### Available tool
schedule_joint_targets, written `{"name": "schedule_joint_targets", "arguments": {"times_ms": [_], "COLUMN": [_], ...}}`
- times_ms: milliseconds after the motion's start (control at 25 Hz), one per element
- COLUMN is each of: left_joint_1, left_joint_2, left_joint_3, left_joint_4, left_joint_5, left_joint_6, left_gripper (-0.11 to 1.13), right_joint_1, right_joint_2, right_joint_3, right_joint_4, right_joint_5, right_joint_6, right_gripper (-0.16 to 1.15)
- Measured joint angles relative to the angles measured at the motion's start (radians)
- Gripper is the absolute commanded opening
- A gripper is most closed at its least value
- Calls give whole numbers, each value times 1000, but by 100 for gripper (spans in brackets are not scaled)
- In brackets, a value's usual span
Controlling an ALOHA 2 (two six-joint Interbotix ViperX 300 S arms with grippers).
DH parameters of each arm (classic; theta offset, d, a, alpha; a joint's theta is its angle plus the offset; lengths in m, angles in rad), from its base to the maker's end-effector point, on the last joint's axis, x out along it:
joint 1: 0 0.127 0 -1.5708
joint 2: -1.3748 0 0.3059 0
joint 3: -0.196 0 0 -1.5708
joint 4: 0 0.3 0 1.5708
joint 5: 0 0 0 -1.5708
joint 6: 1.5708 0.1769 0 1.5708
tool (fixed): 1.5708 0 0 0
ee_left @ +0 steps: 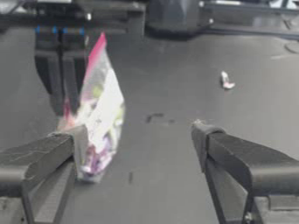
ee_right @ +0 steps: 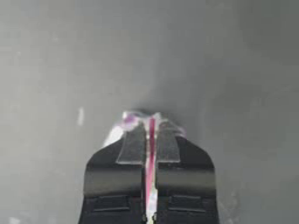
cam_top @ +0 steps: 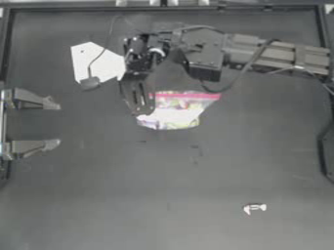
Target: Put candy in bag
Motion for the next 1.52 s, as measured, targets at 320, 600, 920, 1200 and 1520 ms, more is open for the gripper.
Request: {"name": "schedule_joint_targets", "arguments": {"times_ms": [320,600,920,1200,1520], "left_joint_1": [20,66,106,121,143], "left_joint_2": [5,94,268,443,577], "left_joint_3": [2,-3,-57,-98,-158], "left_joint_4": [-6,-18,-18,-17,-17], "left_joint_5": [9,11,-44,-146,-187], "left_joint_6": [0,0,5,14,43], "left_gripper": [100,100,99,99,99], "right_joint_1": [-2,-3,-5,-5,-5], "right_joint_2": [-83,-124,-138,-138,-138], "right_joint_3": [124,207,245,245,247], "right_joint_4": [11,21,23,26,32], "right_joint_5": [-101,-166,-198,-207,-218], "right_joint_6": [0,0,0,0,0], "right_gripper": [7,7,7,6,6]}}
